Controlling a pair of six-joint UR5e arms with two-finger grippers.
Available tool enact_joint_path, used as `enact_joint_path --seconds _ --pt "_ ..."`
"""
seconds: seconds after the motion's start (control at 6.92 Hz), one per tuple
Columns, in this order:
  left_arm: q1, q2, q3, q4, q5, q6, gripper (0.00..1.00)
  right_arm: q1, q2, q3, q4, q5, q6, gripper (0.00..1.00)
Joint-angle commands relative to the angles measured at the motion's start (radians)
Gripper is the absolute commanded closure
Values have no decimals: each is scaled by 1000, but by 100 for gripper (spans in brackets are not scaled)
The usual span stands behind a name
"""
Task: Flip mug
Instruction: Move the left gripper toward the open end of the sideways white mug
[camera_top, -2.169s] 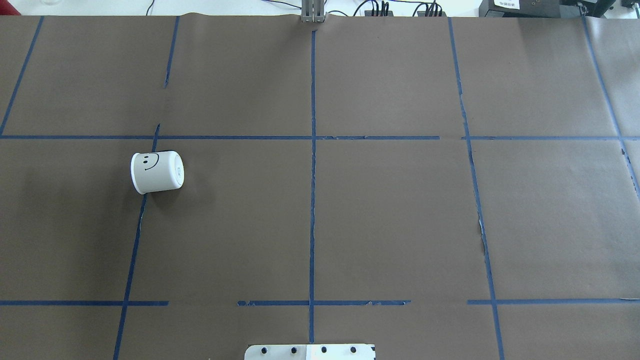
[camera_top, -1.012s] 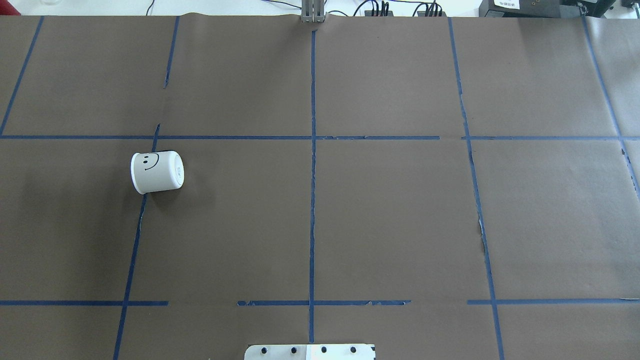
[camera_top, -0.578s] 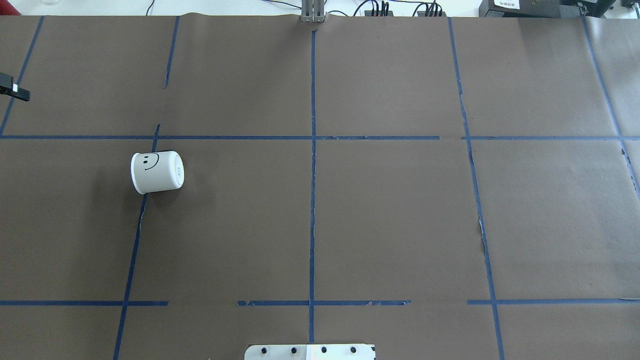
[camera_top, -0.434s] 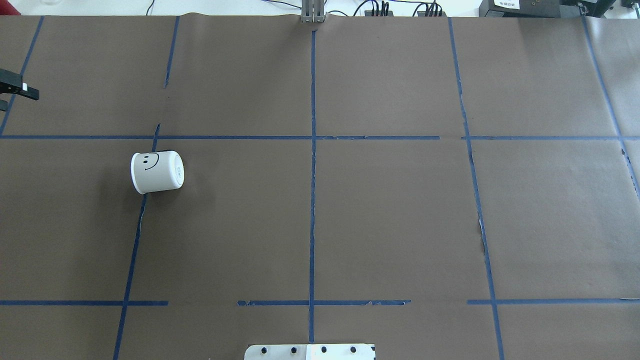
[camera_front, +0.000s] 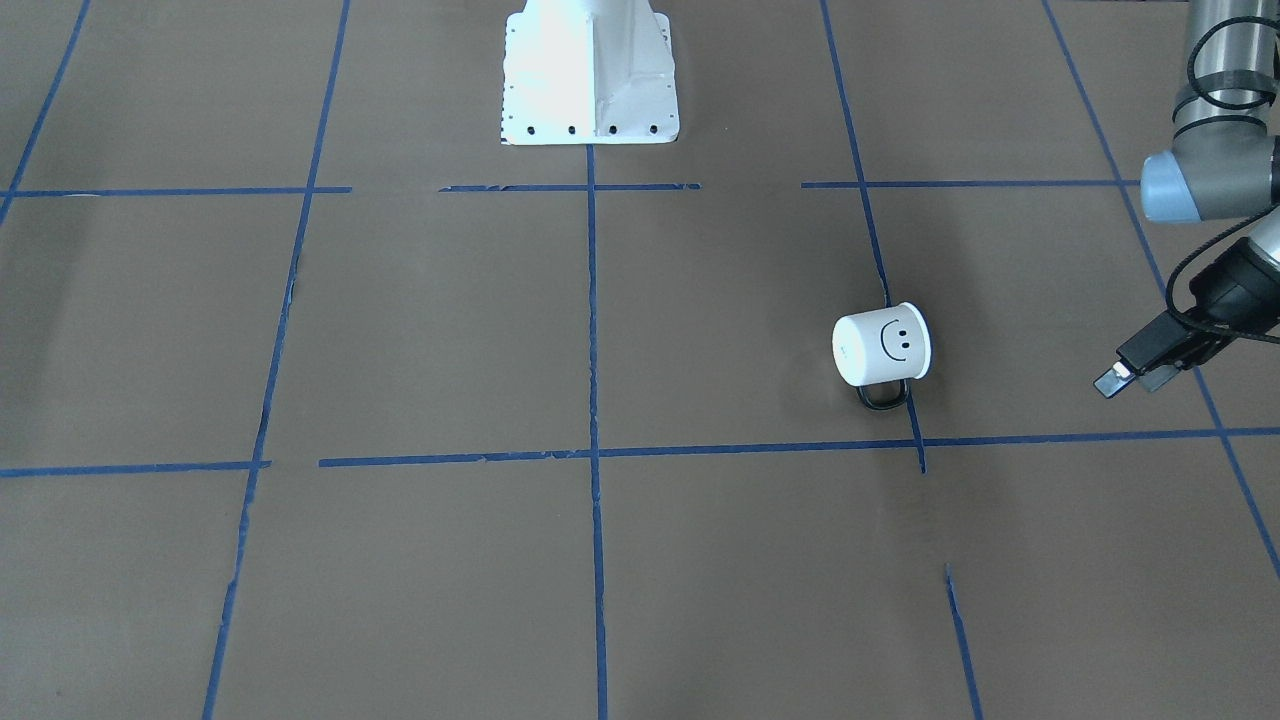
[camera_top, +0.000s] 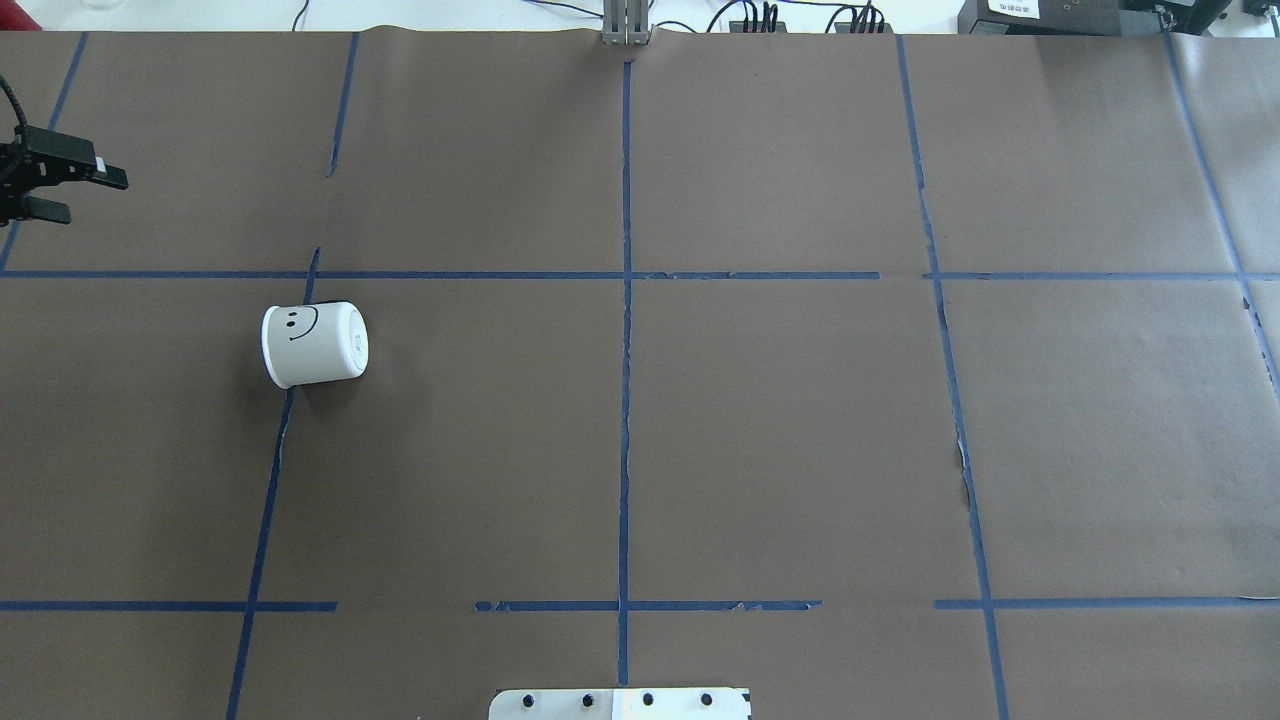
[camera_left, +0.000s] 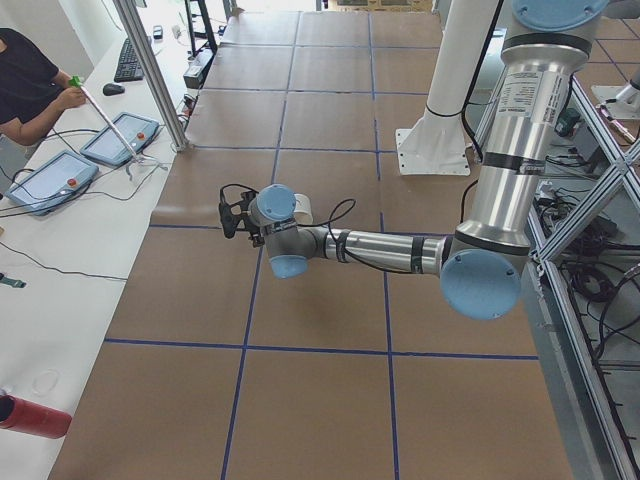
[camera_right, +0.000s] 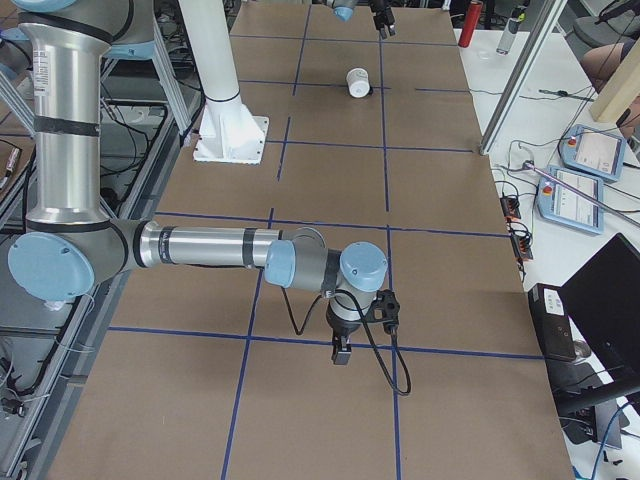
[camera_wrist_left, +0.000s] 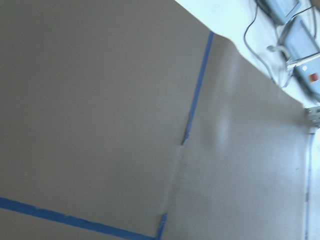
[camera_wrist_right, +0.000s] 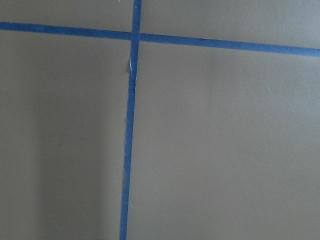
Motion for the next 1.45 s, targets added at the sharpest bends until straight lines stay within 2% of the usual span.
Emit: enact_joint_path --seconds 0.0,0.14,0.29,0.43,0.72,0.87,1.3 --pt "192 11 15 -248 326 -274 0 0 1 0 0 0 0 0" --pt "248 49 6 -336 459 -377 0 0 -1 0 0 0 0 0" --pt "343 201 5 -506 582 -376 0 0 1 0 0 0 0 0" --pt "385 227 29 -647 634 -373 0 0 1 0 0 0 0 0" --pt "445 85 139 -652 630 -352 0 0 1 0 0 0 0 0" --pt "481 60 150 -653 630 -268 0 0 1 0 0 0 0 0" --pt "520 55 172 -652 627 -255 1 0 1 0 0 0 0 0"
